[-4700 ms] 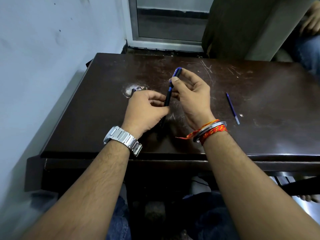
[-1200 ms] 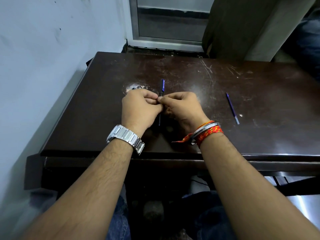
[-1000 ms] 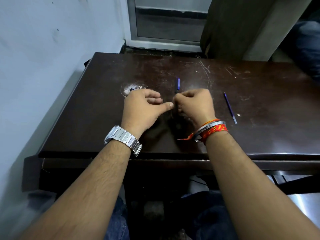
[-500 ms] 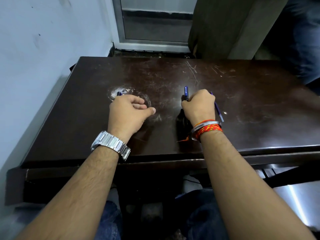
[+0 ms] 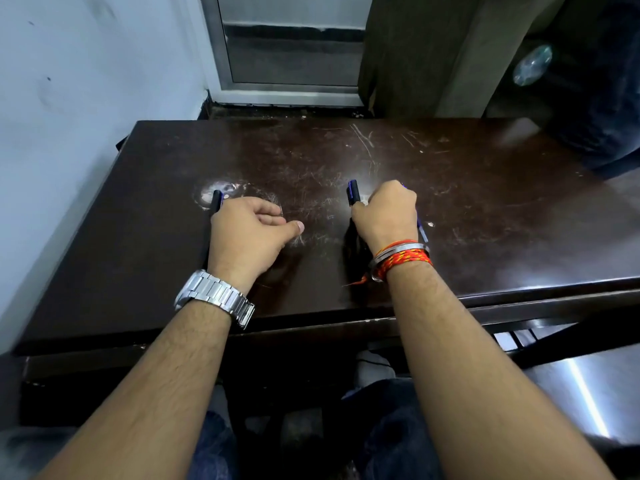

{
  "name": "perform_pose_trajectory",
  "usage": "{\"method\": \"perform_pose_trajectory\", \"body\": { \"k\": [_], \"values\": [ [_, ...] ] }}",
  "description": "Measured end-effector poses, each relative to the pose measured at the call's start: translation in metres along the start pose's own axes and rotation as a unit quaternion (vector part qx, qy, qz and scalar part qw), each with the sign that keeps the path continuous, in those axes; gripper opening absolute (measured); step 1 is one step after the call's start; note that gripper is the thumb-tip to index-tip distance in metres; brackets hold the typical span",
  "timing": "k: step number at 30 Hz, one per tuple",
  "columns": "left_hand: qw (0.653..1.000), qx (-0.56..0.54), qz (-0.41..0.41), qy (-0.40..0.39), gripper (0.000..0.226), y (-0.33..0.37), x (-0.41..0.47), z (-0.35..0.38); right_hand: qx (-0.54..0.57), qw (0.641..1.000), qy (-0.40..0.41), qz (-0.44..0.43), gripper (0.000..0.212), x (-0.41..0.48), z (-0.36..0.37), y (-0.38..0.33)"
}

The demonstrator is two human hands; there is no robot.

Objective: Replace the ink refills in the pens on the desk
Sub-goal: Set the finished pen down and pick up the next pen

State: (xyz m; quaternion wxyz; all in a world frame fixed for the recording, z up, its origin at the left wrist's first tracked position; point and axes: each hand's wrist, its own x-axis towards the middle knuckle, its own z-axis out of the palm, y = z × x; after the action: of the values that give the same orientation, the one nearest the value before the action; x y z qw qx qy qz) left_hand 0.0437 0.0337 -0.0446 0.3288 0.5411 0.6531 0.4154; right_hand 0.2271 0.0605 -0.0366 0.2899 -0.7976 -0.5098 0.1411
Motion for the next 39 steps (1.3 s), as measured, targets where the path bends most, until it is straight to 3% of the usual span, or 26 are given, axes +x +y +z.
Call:
{"method": "perform_pose_trajectory", "body": {
  "k": [5, 10, 18, 26, 31, 35, 39],
  "values": [
    [1.0, 0.003, 0.0, 0.004, 0.027, 0.0, 0.001, -0.001, 0.041, 0.999, 0.019, 0.019, 0.021, 0.002, -0.004, 0.002],
    [1.0, 0.012, -0.008, 0.025, 0.024, -0.003, 0.004, -0.006, 0.029, 0.999, 0.024, 0.02, 0.012, 0.003, -0.006, 0.003],
    [0.977, 0.098, -0.054, 0.179, 0.013, -0.011, 0.02, -0.037, 0.024, 0.999, 0.012, 0.018, 0.018, 0.001, -0.005, 0.002],
    [0.971, 0.159, -0.068, 0.164, 0.014, -0.021, 0.023, -0.041, 0.023, 0.999, 0.016, -0.028, 0.018, -0.008, 0.0, -0.008],
    [0.965, 0.187, -0.069, 0.169, 0.022, -0.023, 0.026, -0.042, 0.059, 0.995, -0.023, -0.074, 0.016, -0.027, 0.014, -0.025],
    [0.961, 0.209, -0.099, 0.152, 0.006, -0.024, 0.025, -0.041, 0.076, 0.99, -0.059, -0.105, 0.012, -0.036, 0.022, -0.034],
    [0.958, 0.228, -0.048, 0.167, 0.014, -0.016, 0.02, -0.04, 0.126, 0.984, -0.078, -0.101, 0.015, -0.038, 0.026, -0.037]
  ]
}}
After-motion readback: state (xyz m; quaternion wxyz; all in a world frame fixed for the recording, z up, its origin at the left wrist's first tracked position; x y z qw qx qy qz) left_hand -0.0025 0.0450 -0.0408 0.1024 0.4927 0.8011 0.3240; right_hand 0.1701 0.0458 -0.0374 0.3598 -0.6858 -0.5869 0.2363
